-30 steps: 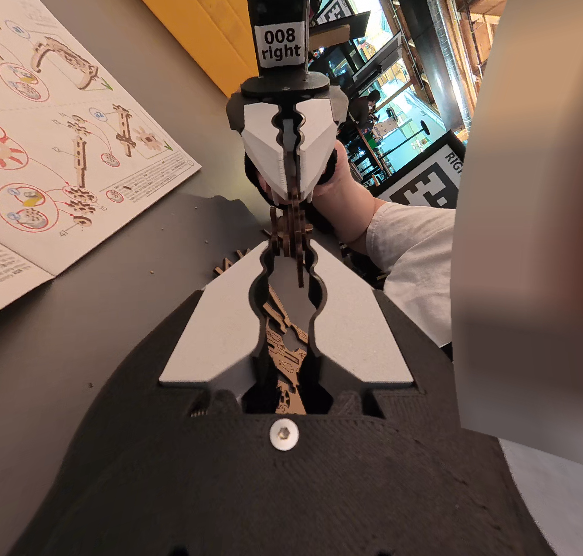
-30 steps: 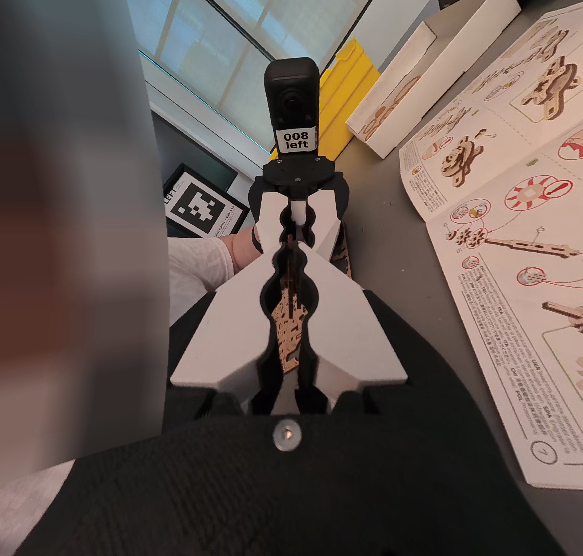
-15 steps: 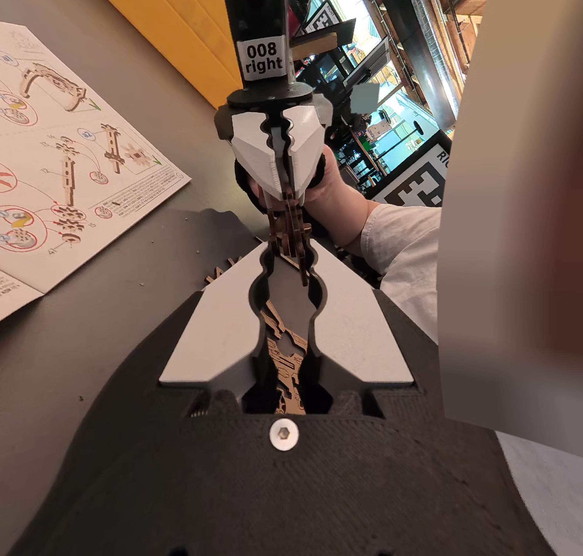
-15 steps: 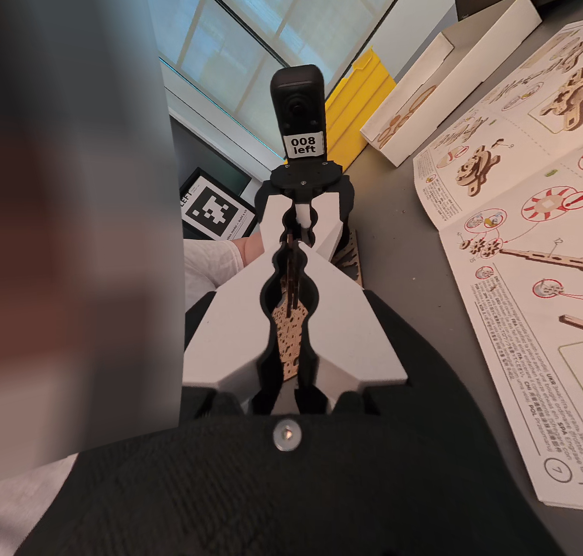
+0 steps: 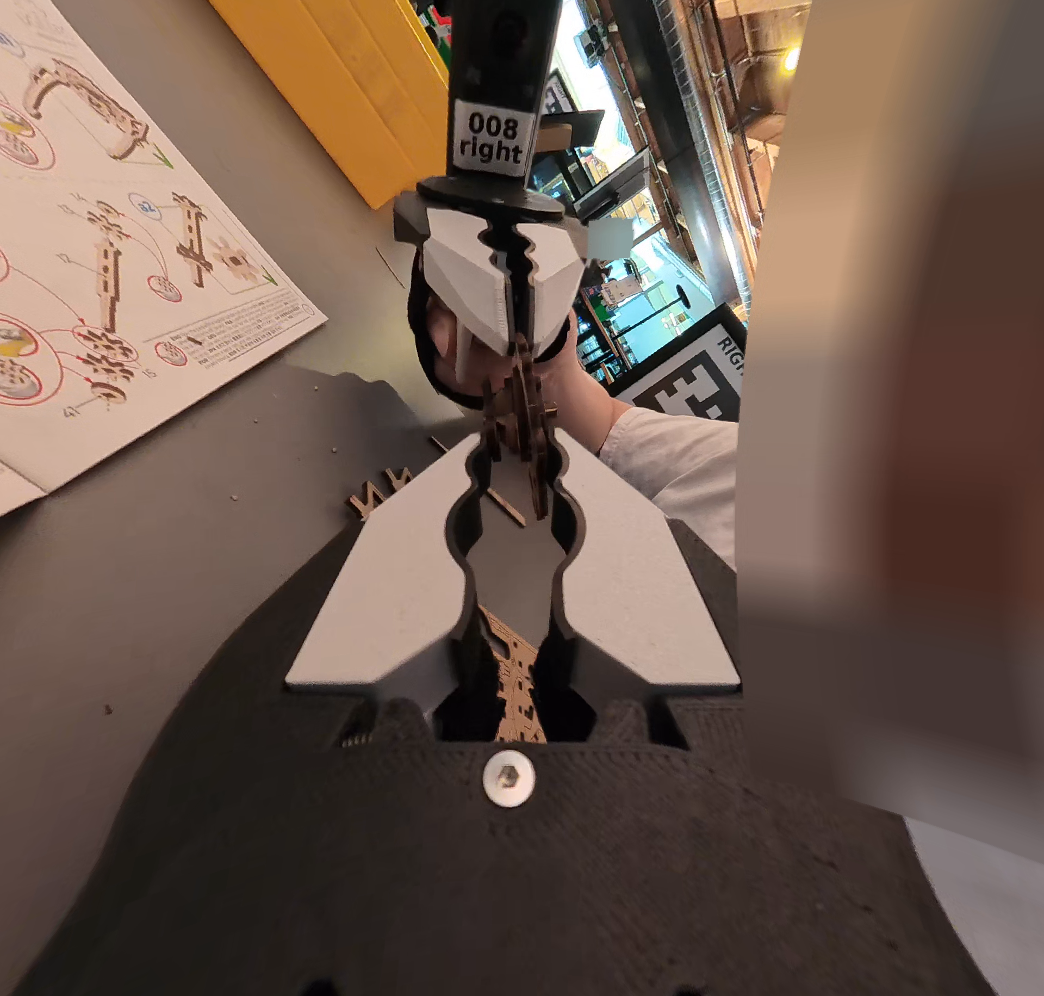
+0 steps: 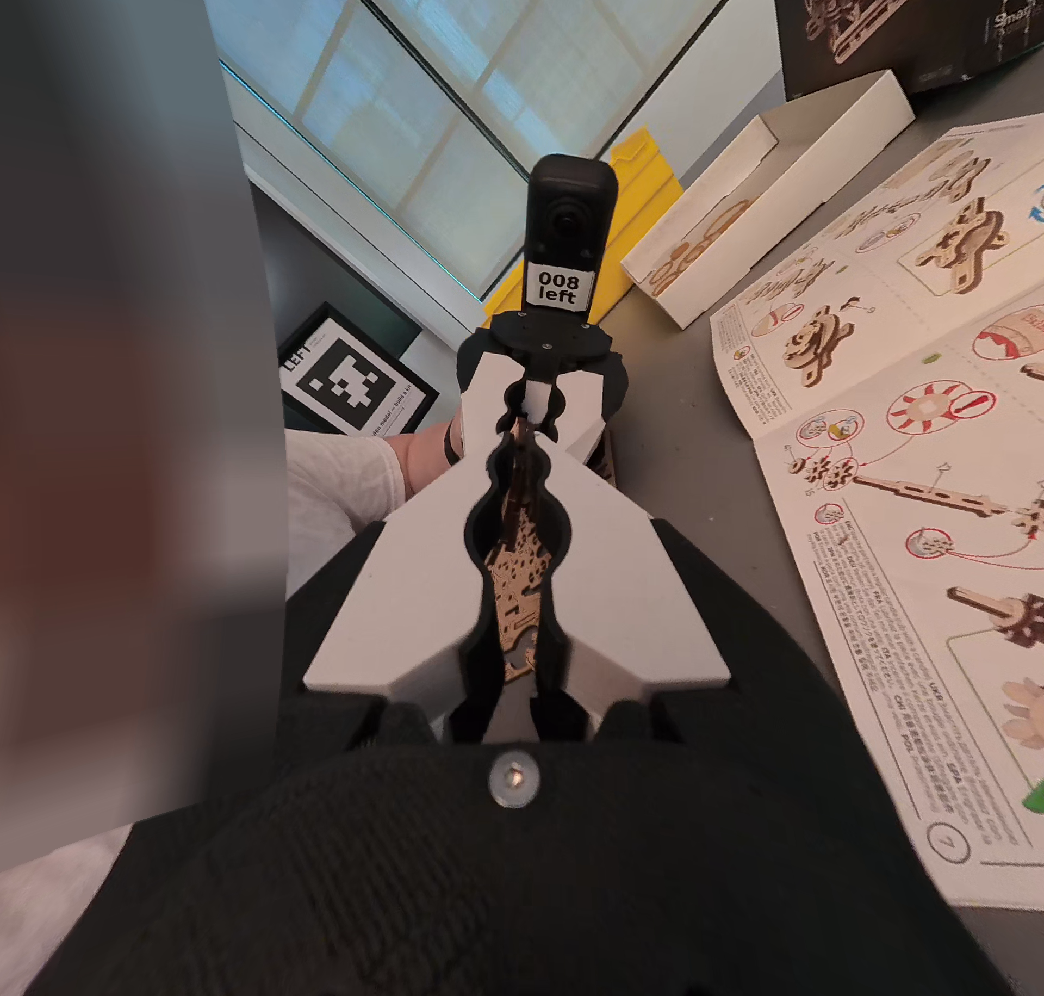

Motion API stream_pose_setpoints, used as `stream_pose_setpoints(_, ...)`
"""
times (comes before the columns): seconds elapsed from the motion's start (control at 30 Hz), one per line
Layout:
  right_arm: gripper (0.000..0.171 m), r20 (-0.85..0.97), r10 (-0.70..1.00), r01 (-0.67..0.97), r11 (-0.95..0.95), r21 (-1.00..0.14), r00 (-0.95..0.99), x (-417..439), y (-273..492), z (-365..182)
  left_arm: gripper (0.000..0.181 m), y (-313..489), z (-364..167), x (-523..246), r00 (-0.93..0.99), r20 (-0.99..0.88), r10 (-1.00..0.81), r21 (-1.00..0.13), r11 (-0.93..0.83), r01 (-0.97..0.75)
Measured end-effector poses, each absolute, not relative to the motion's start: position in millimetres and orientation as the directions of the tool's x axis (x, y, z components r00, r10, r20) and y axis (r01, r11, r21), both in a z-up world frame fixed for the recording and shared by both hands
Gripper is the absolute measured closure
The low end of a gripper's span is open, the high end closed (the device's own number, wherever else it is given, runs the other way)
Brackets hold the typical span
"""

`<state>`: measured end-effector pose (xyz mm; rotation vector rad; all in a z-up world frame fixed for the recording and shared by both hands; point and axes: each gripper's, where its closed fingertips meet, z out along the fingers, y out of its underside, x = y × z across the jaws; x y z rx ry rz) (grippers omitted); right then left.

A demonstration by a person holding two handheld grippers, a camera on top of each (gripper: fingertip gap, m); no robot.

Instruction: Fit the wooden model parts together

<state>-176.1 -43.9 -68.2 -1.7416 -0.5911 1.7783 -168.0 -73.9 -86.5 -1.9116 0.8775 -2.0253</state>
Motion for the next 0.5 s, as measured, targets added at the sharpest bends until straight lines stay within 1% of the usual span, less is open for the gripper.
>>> stream_pose_setpoints(0.1,0.170,-0.726,0.688,-0.099,-0.721,-0.686,0.020,-176,-44,-67,0.164,-73,-85,-169,-0.129,0.823,-0.553,-0.567,-0.791,-0.230)
stream_pose_setpoints(0.23,0.168,-0.709,0.705,-0.100,-0.703,-0.704,0.032,-176,-43,-66,0.164,-73,-84,-169,-0.142,0.832,-0.536,-0.554,-0.801,-0.225)
stream_pose_setpoints(0.33,0.159,-0.731,0.682,-0.095,-0.725,-0.682,0.033,-174,-40,-69,0.164,-69,-83,-171,-0.138,0.829,-0.542,-0.559,-0.803,-0.205)
stream_pose_setpoints(0.43,0.155,-0.771,0.637,-0.091,-0.767,-0.635,0.011,-174,-40,-72,0.165,-63,-81,-173,-0.136,0.838,-0.528,-0.545,-0.820,-0.176)
stream_pose_setpoints(0.5,0.156,-0.793,0.610,-0.071,-0.790,-0.609,0.007,-176,-42,-77,0.164,-61,-81,-174,-0.131,0.836,-0.534,-0.549,-0.819,-0.168)
